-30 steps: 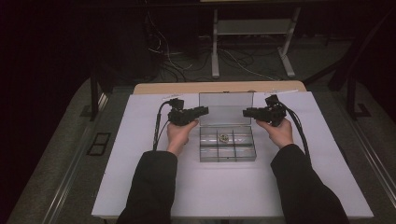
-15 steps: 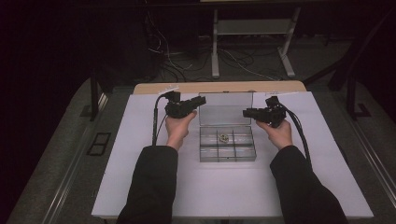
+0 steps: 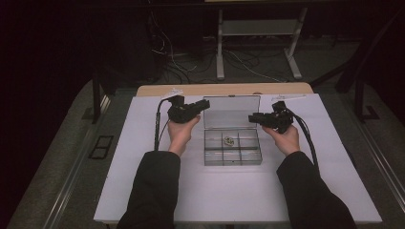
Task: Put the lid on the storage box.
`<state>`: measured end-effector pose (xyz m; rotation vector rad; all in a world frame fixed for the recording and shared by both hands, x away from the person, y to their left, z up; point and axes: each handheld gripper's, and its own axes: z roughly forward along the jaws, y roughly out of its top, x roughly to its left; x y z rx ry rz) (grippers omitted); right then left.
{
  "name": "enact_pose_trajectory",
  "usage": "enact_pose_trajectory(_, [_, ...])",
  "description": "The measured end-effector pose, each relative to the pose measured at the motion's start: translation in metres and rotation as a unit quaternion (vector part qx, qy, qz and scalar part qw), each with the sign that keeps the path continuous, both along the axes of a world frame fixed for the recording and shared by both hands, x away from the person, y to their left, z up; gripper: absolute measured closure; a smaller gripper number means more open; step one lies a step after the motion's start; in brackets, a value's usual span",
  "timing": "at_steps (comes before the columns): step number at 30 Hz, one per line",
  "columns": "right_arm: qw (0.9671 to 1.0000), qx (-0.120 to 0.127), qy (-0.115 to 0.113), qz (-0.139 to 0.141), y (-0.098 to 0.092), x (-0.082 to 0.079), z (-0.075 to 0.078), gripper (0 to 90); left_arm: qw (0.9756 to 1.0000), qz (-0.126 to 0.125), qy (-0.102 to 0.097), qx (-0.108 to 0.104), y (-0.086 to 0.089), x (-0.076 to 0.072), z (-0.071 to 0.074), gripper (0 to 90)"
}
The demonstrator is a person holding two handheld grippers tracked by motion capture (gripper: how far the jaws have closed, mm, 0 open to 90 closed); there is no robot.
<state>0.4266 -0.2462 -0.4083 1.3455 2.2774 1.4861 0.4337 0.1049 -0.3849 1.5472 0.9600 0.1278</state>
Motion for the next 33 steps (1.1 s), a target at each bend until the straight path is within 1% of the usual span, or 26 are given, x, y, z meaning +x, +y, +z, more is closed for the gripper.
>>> enact_pose_trajectory(2, [1.0, 0.001, 0.004, 0.001, 0.001, -0.003, -0.001, 60.1, 1.0, -0.001, -0.005, -0.001, 0.0, -0.003, 0.001, 72.1])
enact_pose_trajectory(4, [1.0, 0.002, 0.001, 0.0, 0.001, -0.006, -0.001, 57.0, 1.0, -0.002, -0.008, -0.003, 0.0, -0.007, 0.0, 71.6])
enact_pose_trajectory(8, [1.0, 0.005, 0.004, 0.001, 0.001, -0.011, 0.001, 47.0, 0.9999, 0.0, -0.013, -0.003, 0.0, -0.014, 0.001, 70.3])
enact_pose_trajectory(9, [1.0, -0.001, 0.008, 0.001, 0.001, -0.013, 0.002, 45.4, 0.9999, -0.001, -0.015, -0.001, 0.0, -0.015, 0.001, 70.1])
enact_pose_trajectory(11, [0.9999, -0.013, 0.006, -0.002, 0.002, -0.017, 0.004, 43.4, 0.9999, -0.004, -0.015, -0.002, 0.0, -0.017, 0.002, 69.3])
enact_pose_trajectory(13, [0.9998, -0.016, 0.006, -0.008, 0.001, -0.022, 0.008, 39.0, 0.9998, -0.006, -0.017, -0.004, 0.001, -0.019, 0.002, 68.6])
enact_pose_trajectory(15, [0.9997, -0.02, -0.001, -0.013, -0.002, -0.026, 0.013, 37.8, 0.9997, -0.009, -0.022, -0.003, 0.001, -0.021, 0.001, 68.0])
enact_pose_trajectory(17, [0.9998, -0.017, -0.009, -0.006, -0.005, -0.031, 0.02, 35.0, 0.9996, -0.011, -0.024, -0.003, 0.001, -0.023, 0.001, 67.5])
enact_pose_trajectory(19, [0.9996, -0.018, -0.019, -0.004, -0.007, -0.035, 0.028, 34.5, 0.9996, -0.012, -0.027, -0.001, 0.001, -0.026, 0.001, 67.3])
enact_pose_trajectory(24, [0.9993, -0.02, -0.032, 0.008, -0.007, -0.046, 0.051, 32.5, 0.9992, -0.015, -0.036, 0.006, 0.001, -0.032, 0.002, 65.8])
enact_pose_trajectory(26, [0.999, -0.025, -0.034, 0.017, -0.004, -0.049, 0.061, 32.2, 0.9991, -0.017, -0.038, 0.007, 0.001, -0.034, 0.002, 65.1])
enact_pose_trajectory(27, [0.9986, -0.031, -0.038, 0.021, -0.002, -0.05, 0.066, 32.1, 0.999, -0.019, -0.04, 0.007, 0.001, -0.035, 0.001, 64.7])
enact_pose_trajectory(29, [0.9977, -0.04, -0.046, 0.031, 0.002, -0.052, 0.076, 31.7, 0.9991, -0.019, -0.038, 0.003, 0.001, -0.038, 0.001, 64.3])
enact_pose_trajectory(31, [0.9969, -0.043, -0.051, 0.041, 0.008, -0.054, 0.085, 31.7, 0.9991, -0.021, -0.036, 0.001, 0.002, -0.04, 0.001, 63.7])
enact_pose_trajectory(33, [0.9959, -0.049, -0.062, 0.044, 0.015, -0.055, 0.094, 31.6, 0.999, -0.023, -0.039, 0.004, 0.001, -0.042, 0.001, 62.6])
